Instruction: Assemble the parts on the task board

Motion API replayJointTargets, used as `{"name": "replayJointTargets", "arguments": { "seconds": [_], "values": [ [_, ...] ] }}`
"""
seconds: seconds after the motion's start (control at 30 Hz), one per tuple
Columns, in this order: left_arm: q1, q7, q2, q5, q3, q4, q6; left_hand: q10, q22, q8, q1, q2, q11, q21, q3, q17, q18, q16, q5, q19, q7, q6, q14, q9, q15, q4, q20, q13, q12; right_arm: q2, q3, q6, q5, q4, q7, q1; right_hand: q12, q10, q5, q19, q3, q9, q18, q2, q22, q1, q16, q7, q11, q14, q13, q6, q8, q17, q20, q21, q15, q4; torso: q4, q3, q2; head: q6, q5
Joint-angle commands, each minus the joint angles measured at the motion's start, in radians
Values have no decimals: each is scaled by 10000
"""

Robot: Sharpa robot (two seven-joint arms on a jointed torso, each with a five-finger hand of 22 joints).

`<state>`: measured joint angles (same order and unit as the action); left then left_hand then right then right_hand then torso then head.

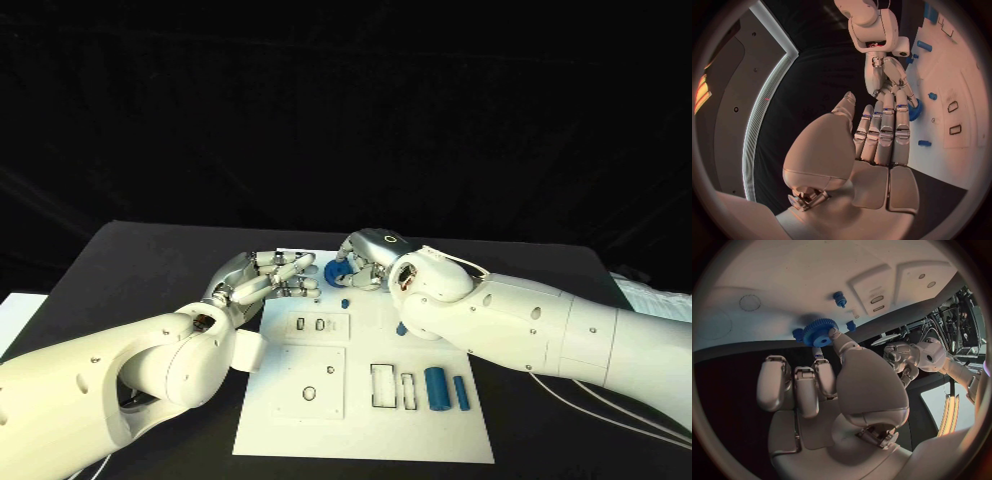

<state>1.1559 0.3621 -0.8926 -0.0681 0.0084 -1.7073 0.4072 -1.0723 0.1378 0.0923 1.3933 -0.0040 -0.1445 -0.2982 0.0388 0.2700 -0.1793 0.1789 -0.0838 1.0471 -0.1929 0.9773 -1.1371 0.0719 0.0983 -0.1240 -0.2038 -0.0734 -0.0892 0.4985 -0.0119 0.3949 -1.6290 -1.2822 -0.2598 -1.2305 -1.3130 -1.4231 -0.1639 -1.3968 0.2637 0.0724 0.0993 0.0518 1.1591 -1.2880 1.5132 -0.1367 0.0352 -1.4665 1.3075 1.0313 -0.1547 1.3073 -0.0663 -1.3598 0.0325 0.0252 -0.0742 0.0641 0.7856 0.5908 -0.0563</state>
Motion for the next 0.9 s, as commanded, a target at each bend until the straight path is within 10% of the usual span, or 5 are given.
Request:
{"name": "replayJointTargets", "arguments": {
  "seconds": [0.03, 0.37, 0.9],
  "values": [
    [12, 96, 37, -48, 8, 1, -228, -52, -12, -55, 40, 58, -42, 49, -19, 13, -27, -36, 0, 75, -43, 36, -21, -15, 9, 62, -8, 13, 29, -108, -8, -335, -27, 120, -226, 32, 76, 100, 35, -37, 32, 49, -197, 17, -25, 154, -46, 150, -1, -805, 227, 170, 75, 1479, 3, -39, 59, 58, -13, -12, 6, 19, 5],
    [12, 109, 47, -49, 8, 4, -264, -48, -13, -63, 43, 54, -43, 51, -17, 20, -26, -42, 2, 76, -40, 31, -21, -16, 10, 73, -8, 14, 36, -271, -16, -247, 91, 288, -288, 59, 920, 604, 64, 106, -472, -67, -167, 539, -209, 736, -121, -88, 218, -771, -424, -629, 685, 1380, -140, 77, -121, 346, 26, -15, 1, 47, 48],
    [12, 86, 18, -49, 8, 8, -298, -39, -15, -75, 41, 52, -45, 54, -15, 30, -25, -50, 4, 76, -39, 22, -20, -19, 11, 84, -9, 17, 48, -157, -25, -393, 185, 319, -378, 60, 1659, 1054, -8, 278, -939, 5, -104, 488, -490, 655, -233, -228, 356, -729, -1000, -1054, 843, 1241, -295, 249, -255, 687, 23, -20, 5, 73, 38]
  ]
}}
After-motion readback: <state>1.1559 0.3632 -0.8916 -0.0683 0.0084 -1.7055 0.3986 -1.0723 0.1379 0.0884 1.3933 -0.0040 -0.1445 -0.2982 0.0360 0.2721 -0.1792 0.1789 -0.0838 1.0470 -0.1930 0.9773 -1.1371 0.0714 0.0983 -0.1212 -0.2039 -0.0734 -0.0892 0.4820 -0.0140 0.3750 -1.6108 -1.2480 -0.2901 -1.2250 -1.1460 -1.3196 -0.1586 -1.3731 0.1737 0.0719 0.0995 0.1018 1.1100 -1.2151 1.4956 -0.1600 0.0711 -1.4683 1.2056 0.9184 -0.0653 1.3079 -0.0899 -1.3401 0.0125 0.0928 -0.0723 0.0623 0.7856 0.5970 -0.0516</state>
